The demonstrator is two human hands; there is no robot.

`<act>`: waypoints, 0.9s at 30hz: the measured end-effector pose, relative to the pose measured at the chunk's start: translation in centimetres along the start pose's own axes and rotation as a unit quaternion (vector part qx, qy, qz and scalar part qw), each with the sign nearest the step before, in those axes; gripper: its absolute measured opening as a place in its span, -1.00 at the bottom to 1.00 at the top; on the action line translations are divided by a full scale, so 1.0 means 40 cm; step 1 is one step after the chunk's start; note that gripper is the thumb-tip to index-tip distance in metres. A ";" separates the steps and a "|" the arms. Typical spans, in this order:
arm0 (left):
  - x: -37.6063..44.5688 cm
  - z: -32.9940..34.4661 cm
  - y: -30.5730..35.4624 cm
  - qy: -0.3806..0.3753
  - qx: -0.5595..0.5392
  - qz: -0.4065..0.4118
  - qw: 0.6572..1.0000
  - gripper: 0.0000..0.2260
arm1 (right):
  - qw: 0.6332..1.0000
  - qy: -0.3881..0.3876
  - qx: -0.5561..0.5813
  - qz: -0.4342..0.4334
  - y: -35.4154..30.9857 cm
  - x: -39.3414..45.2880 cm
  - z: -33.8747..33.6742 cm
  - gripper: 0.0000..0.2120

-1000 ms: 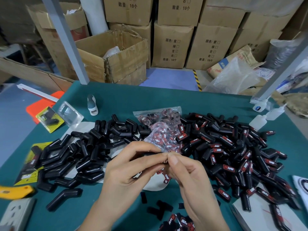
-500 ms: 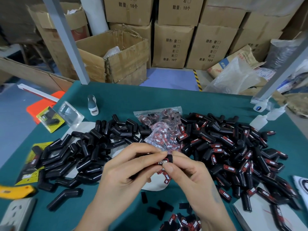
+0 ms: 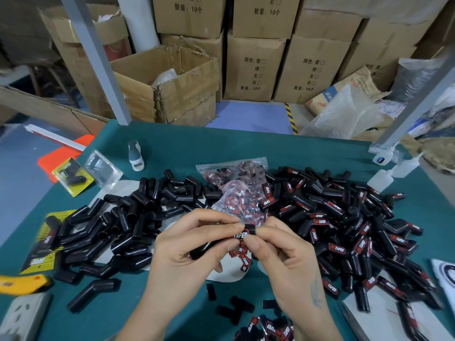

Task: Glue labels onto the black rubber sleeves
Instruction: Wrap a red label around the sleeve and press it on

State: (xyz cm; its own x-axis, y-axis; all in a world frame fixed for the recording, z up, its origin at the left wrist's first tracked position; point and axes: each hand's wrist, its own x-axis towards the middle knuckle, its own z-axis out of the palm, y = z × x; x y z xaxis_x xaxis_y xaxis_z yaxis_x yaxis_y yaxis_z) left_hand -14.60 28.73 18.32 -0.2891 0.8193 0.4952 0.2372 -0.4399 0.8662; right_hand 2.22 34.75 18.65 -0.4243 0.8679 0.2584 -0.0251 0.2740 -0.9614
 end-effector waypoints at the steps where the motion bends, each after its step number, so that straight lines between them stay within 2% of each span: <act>1: 0.000 0.000 0.001 0.003 0.002 -0.001 1.000 -0.80 | 1.000 0.005 -0.002 -0.004 -0.001 -0.001 0.007 -0.68; 6: -0.004 0.005 0.010 0.019 -0.004 -0.015 1.000 -0.81 | 1.000 0.003 -0.015 -0.017 -0.010 -0.006 0.016 -0.74; 10: -0.005 0.004 0.014 0.018 -0.042 -0.054 0.997 -0.82 | 1.000 -0.021 0.009 0.012 -0.018 -0.007 0.005 -0.55; 15: -0.006 0.002 0.009 -0.027 -0.046 -0.074 0.996 -0.78 | 1.000 -0.005 -0.006 0.023 -0.012 -0.009 0.015 -0.39; 20: -0.007 -0.001 0.008 -0.063 -0.035 -0.081 0.994 -0.70 | 1.000 0.015 0.001 0.021 -0.008 -0.006 0.017 -0.53; 27: -0.006 0.001 0.012 -0.051 0.052 -0.043 0.996 -0.67 | 1.000 0.011 -0.011 0.011 -0.002 -0.002 0.018 -0.73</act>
State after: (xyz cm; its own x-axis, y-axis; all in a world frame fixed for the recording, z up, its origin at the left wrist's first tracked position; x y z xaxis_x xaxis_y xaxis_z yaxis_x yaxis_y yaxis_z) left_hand -14.38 28.33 18.63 -0.2178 0.8879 0.4053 0.3127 -0.3299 0.8907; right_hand 1.60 34.37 18.64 -0.4046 0.8825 0.2399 0.0038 0.2639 -0.9645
